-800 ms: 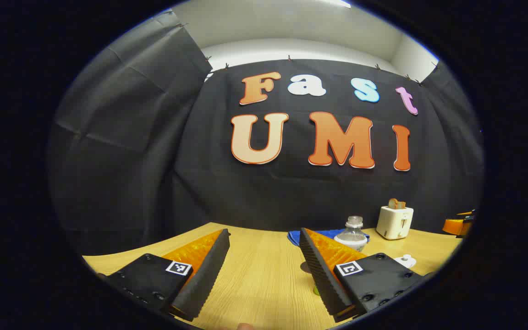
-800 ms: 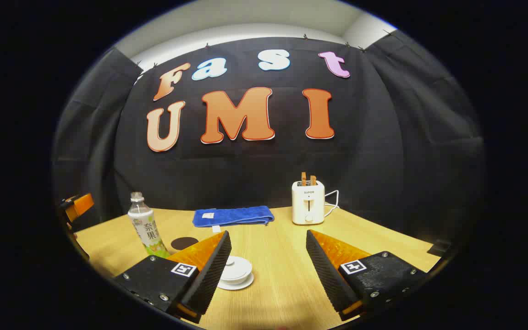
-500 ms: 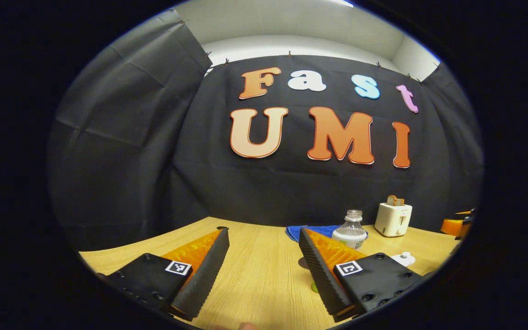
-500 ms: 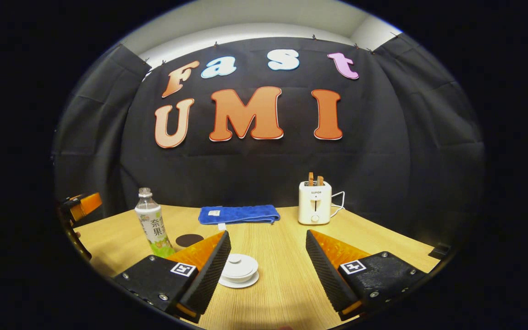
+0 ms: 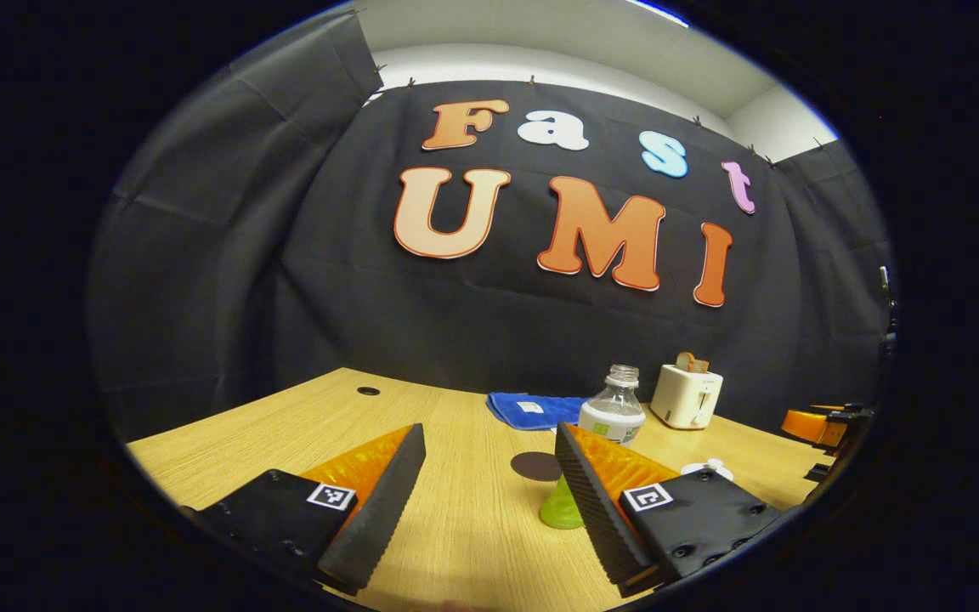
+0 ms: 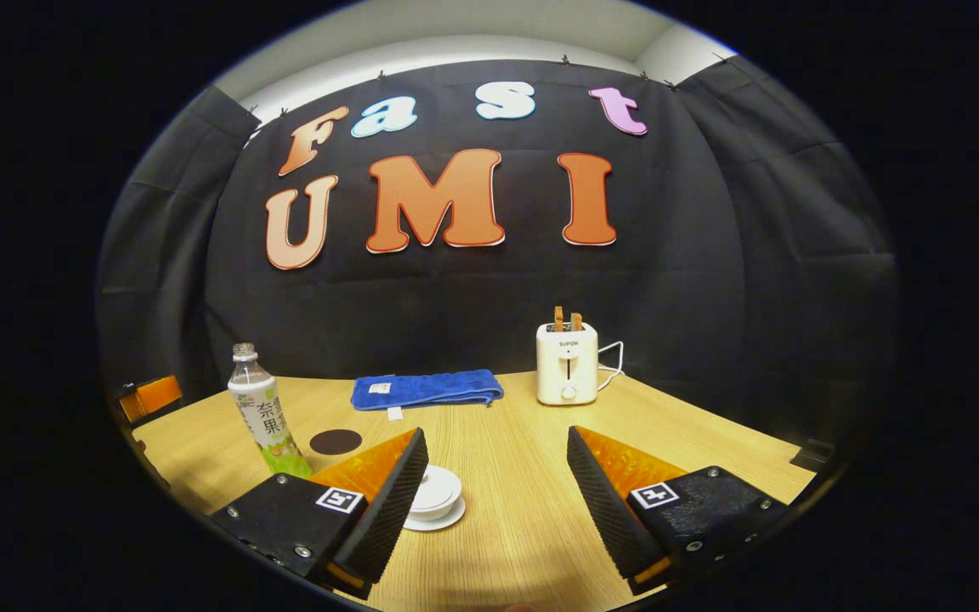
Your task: Open the teacup lid with one hand, grasp the water bottle and pour water into the teacup with the other hand; after pouring, place the water bottle on the coaster and then close the teacup lid.
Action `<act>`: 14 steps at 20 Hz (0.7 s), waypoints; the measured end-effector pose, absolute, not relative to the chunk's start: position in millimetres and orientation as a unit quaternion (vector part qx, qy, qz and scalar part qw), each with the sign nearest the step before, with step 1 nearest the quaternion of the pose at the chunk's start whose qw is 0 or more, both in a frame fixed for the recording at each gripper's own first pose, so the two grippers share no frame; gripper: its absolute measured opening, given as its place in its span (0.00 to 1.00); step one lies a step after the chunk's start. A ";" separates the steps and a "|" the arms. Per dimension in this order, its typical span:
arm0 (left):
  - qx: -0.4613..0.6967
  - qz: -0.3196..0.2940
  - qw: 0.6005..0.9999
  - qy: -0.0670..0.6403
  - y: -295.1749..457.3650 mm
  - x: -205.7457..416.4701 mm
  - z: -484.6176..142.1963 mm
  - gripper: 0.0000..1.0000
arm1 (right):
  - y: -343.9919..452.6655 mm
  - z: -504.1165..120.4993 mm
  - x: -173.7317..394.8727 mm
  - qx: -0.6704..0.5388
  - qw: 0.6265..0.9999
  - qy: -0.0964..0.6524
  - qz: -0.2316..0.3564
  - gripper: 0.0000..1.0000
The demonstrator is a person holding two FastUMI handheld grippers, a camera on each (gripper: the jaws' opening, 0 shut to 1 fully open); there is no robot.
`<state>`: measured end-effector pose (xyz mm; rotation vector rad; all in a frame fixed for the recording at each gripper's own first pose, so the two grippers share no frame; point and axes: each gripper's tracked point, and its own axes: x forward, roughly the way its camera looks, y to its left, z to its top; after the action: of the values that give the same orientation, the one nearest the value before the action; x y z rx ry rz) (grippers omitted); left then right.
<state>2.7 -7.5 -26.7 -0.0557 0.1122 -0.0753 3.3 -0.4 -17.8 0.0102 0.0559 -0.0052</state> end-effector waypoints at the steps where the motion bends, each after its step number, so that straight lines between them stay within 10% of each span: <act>1: -0.021 -0.027 0.998 0.049 -1.6 4.1 -23.8 0.99 | 3.4 -21.2 4.1 -0.001 1.000 0.031 -0.001 0.98; 14: 0.007 0.012 0.998 0.056 9.8 8.9 -36.0 0.99 | 59.3 -65.8 54.0 0.008 0.995 0.094 0.039 0.98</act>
<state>8.9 9.8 -36.0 0.0141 0.1126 0.0240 54.0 59.3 -65.8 0.0155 0.1874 0.0787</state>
